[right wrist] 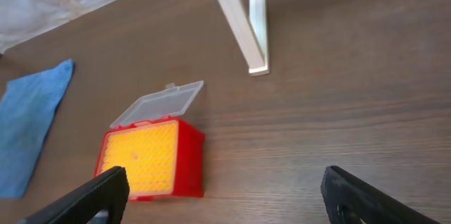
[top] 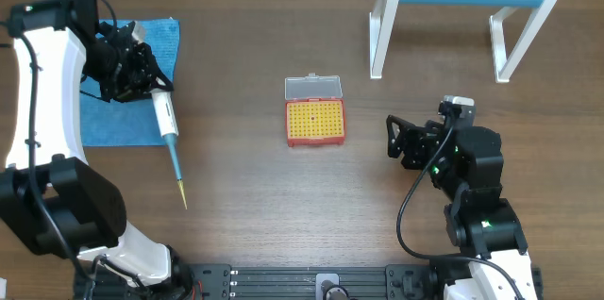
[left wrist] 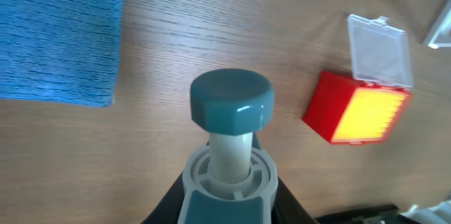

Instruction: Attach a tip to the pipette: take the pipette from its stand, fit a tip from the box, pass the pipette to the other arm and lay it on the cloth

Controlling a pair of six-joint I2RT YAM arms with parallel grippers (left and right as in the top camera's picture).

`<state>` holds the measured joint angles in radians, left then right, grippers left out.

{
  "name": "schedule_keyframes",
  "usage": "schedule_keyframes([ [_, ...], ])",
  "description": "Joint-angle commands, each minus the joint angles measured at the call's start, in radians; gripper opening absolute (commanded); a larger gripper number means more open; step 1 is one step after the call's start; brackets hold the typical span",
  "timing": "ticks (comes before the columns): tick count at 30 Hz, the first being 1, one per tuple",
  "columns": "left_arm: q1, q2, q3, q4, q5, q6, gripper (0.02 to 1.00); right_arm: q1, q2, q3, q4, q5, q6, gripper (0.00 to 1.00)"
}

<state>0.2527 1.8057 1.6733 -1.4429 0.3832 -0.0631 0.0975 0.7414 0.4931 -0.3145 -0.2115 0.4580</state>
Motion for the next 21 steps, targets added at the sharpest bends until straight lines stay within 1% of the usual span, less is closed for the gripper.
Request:
schedule_keyframes([
  [1,0.002,0.004,0.025,0.028,-0.074,0.057,0.025,-0.005,-0.005,0.013,0.001,0.047,-0.018,0.886],
  [5,0.006,0.008,0.027,0.088,-0.175,0.057,0.025,-0.005,-0.005,0.013,0.0,0.046,-0.006,0.886],
  [10,0.07,0.103,0.087,0.098,-0.182,0.063,0.027,-0.003,-0.005,0.013,0.0,0.042,0.033,0.886],
  [13,0.127,0.239,0.239,0.032,-0.194,0.099,0.027,-0.003,-0.005,0.013,0.001,0.02,0.043,0.886],
  [16,0.157,0.365,0.442,-0.034,-0.293,0.127,0.025,-0.003,-0.005,0.013,0.0,0.02,0.042,0.886],
  [17,0.162,0.403,0.511,-0.043,-0.311,0.135,0.025,-0.003,-0.005,0.013,0.001,0.021,0.042,0.886],
  [19,0.179,0.471,0.644,-0.024,-0.309,0.136,0.025,-0.003,-0.005,0.013,0.001,0.021,0.042,0.886],
  [21,0.185,0.541,0.784,-0.012,-0.348,0.158,0.025,-0.003,-0.005,0.013,0.0,0.021,0.042,0.886],
])
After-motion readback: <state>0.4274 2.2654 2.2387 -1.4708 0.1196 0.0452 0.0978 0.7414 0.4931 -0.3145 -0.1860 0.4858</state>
